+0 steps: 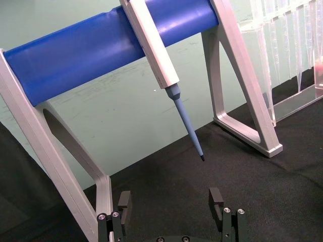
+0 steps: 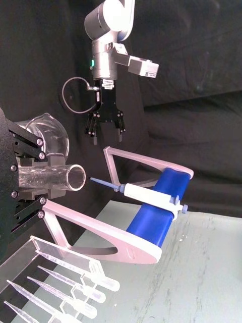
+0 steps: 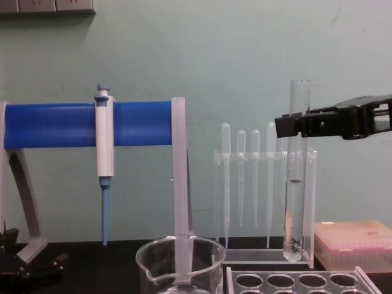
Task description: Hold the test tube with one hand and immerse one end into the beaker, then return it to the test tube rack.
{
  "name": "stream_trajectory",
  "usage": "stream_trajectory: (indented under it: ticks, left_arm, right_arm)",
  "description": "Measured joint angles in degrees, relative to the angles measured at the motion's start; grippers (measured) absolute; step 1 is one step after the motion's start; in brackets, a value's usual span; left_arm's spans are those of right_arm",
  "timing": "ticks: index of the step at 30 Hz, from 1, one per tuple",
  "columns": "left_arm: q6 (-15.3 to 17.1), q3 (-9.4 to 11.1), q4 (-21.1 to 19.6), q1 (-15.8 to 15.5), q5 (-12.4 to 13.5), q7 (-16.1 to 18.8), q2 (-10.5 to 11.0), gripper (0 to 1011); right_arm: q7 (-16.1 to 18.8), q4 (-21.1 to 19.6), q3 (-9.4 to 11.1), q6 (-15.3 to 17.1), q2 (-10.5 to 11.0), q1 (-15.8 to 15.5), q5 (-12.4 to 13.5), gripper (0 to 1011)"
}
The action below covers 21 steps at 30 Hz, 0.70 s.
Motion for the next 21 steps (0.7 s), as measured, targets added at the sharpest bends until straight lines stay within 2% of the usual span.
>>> stream_trajectory:
  ticks: [21]
  left_arm:
    - [0.0, 0.0, 0.0, 0.0, 0.0, 0.0, 0.0, 1000]
  right_arm:
    - [0.0, 0.0, 0.0, 0.0, 0.0, 0.0, 0.0, 241]
